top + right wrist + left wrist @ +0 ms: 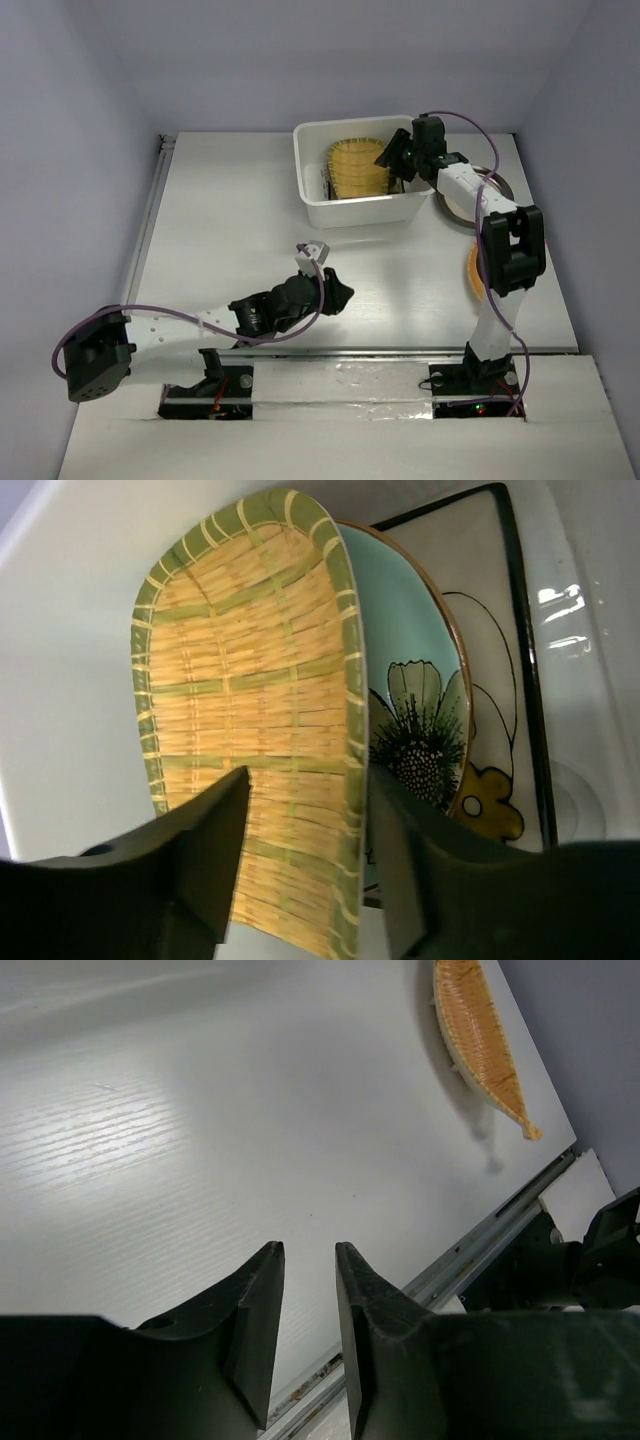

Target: Place the plates into the plastic bin on the countertop

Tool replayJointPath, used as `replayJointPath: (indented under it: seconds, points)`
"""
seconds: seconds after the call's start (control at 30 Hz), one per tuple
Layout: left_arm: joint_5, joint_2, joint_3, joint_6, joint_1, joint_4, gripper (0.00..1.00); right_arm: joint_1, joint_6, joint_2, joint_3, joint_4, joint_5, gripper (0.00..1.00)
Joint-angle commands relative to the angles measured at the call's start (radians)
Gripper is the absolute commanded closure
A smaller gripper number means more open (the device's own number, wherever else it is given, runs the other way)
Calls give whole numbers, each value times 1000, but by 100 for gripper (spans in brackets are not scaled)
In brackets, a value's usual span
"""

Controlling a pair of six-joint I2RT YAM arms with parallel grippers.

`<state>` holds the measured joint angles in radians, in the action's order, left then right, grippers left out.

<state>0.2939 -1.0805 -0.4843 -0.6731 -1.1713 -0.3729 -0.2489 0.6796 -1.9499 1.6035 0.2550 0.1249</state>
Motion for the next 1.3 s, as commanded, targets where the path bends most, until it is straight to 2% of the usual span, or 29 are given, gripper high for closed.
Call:
replayJointPath:
  seconds: [0.0, 0.07, 0.13, 0.3, 0.4, 0.43, 0.47, 0.5, 0.57, 0.7, 0.73, 0.83, 0.87, 0.97, 1.07, 1.27]
  points:
    - [16, -56, -63, 7, -22, -63, 75, -3, -40, 64, 21, -20, -39, 41]
    - [21, -100, -91, 13, -45, -63, 72, -3, -44, 104, -2, -29, -51, 34]
    - [21, -131, -126, 20, -56, -63, 71, -3, -54, 172, -11, -23, -56, 31]
    - [7, -269, -212, 47, -83, -72, 70, -3, -86, 371, -57, -4, -45, 12]
    - [-22, -364, -279, 66, -83, -96, 73, -3, -116, 452, -73, 42, -41, 11]
    - [-42, -392, -330, 79, -93, -100, 79, -3, -121, 539, -121, 40, -45, 13]
    - [-51, -457, -358, 90, -93, -103, 85, -3, -123, 592, -151, 36, -65, 38]
    - [-59, -496, -388, 104, -102, -106, 96, -3, -133, 650, -184, 33, -80, 60]
    - [-119, -614, -489, 128, -111, -110, 100, -3, -155, 829, -269, 65, -157, 100]
    - [-166, -807, -678, 142, -122, -89, 100, -3, -179, 1071, -344, 154, -214, 100]
    - [-177, -840, -751, 141, -122, -81, 91, -3, -180, 1106, -353, 174, -220, 100]
    - [-190, -966, -858, 133, -122, -60, 76, -3, -175, 1221, -396, 230, -208, 96]
    - [-187, -996, -934, 132, -122, -40, 67, -3, -173, 1244, -405, 240, -194, 92]
    - [-154, -1129, -1077, 121, -122, 12, 54, -3, -173, 1307, -433, 279, -157, 87]
    - [-150, -1209, -1185, 86, -122, 57, 51, -3, -172, 1348, -459, 305, -105, 83]
    - [-105, -1213, -1151, -26, -100, -21, 50, -3, -166, 1398, -530, 296, -33, 80]
